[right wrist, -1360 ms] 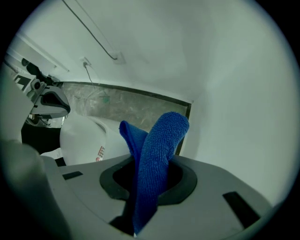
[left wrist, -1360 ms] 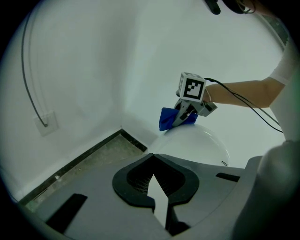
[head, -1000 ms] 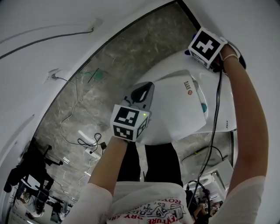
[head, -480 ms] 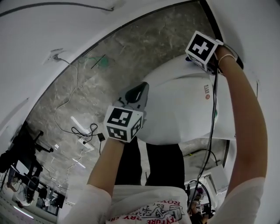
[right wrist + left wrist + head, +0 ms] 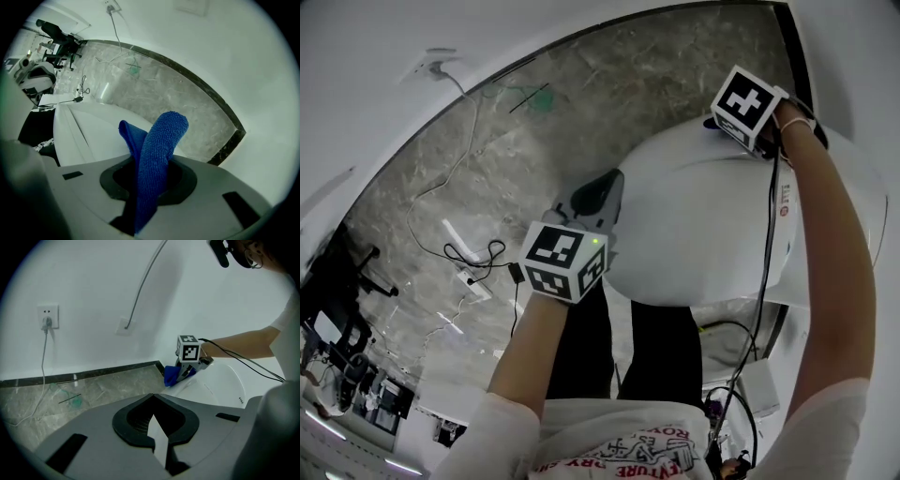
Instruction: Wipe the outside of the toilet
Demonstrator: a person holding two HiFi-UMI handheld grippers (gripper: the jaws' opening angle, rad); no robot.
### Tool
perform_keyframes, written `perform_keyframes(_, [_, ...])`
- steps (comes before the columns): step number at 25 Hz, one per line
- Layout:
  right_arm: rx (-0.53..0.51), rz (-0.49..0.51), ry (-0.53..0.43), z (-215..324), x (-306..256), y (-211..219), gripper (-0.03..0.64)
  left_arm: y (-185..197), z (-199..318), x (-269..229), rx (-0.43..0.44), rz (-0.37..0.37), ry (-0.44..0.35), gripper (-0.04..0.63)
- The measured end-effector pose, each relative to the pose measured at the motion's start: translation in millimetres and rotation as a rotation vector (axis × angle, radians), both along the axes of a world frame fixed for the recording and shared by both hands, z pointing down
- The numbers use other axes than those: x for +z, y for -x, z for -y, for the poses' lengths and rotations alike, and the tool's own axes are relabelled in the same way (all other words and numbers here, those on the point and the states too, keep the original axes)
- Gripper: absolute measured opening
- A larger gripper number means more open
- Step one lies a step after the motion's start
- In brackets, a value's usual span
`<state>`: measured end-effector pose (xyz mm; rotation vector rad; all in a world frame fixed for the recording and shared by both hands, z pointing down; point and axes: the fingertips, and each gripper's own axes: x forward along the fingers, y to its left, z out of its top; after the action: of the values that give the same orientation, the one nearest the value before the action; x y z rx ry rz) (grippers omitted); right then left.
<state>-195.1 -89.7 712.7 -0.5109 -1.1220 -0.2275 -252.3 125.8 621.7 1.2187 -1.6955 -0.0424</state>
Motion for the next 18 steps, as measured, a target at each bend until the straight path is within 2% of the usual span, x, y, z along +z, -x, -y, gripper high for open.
perform_keyframes(8, [-0.057,-0.024,0.070,-74,23,12,0.074,-3,-63,15,-0.090,-0.006,0.024,0.006])
perform_keyframes(13, [-0.100,-0.016,0.188,-138,27,20,0.074,2,-102,22,-0.161,-0.002,0.025,0.006])
perform_keyframes(18, [-0.207,-0.053,0.259,-200,27,22,0.074,-5,-145,25,-0.218,-0.001,0.031,0.006])
